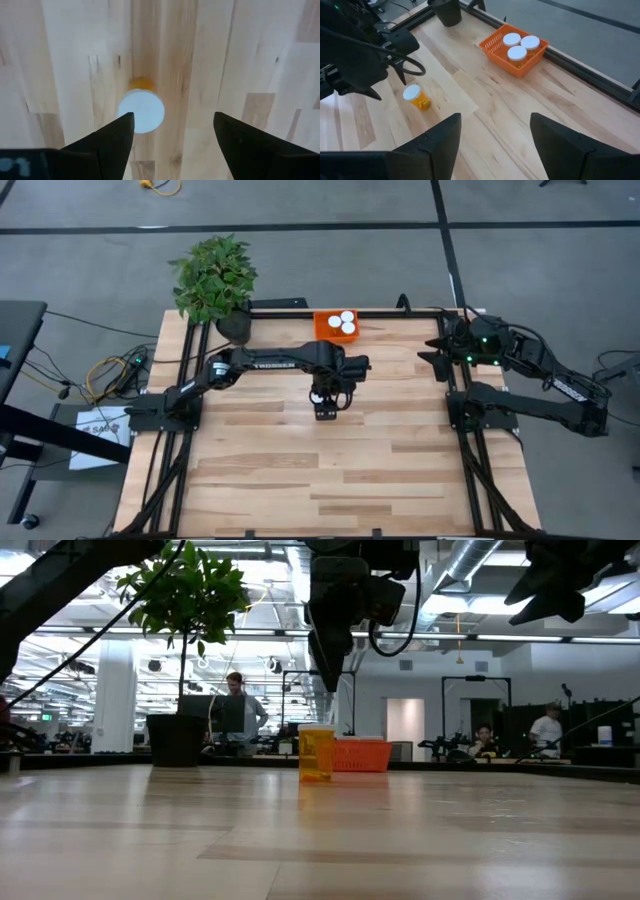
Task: Pick and place pill bottles into a basket
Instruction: Put the orange pill bottle into the orange bin
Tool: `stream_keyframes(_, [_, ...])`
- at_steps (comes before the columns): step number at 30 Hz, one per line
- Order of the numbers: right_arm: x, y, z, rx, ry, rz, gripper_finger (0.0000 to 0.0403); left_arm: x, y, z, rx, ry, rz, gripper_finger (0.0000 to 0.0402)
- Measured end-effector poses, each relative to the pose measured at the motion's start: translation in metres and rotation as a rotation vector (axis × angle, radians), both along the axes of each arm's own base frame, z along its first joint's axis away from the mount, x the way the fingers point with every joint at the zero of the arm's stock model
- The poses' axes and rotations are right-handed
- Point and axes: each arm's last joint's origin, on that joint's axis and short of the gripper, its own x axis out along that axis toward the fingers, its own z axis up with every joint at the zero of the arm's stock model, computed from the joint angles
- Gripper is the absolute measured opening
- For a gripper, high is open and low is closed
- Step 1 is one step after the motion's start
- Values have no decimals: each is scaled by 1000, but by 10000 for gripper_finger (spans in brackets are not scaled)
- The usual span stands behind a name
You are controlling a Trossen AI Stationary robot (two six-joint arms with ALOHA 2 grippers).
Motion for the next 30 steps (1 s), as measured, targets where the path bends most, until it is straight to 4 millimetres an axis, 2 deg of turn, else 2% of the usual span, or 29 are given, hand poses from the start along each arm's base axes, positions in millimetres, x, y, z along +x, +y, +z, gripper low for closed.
stream_keyframes(15, [0, 0, 0, 1, 4, -2, 232, -1, -2, -4, 3, 30, -9, 266])
stream_keyframes(25, [0, 0, 0, 1, 4, -3, 232, -3, -3, -17, -40, 79, -11, 338])
stream_keyframes(30, [0, 0, 0, 1, 4, -4, 232, -3, -2, -17, -13, 76, -36, 349])
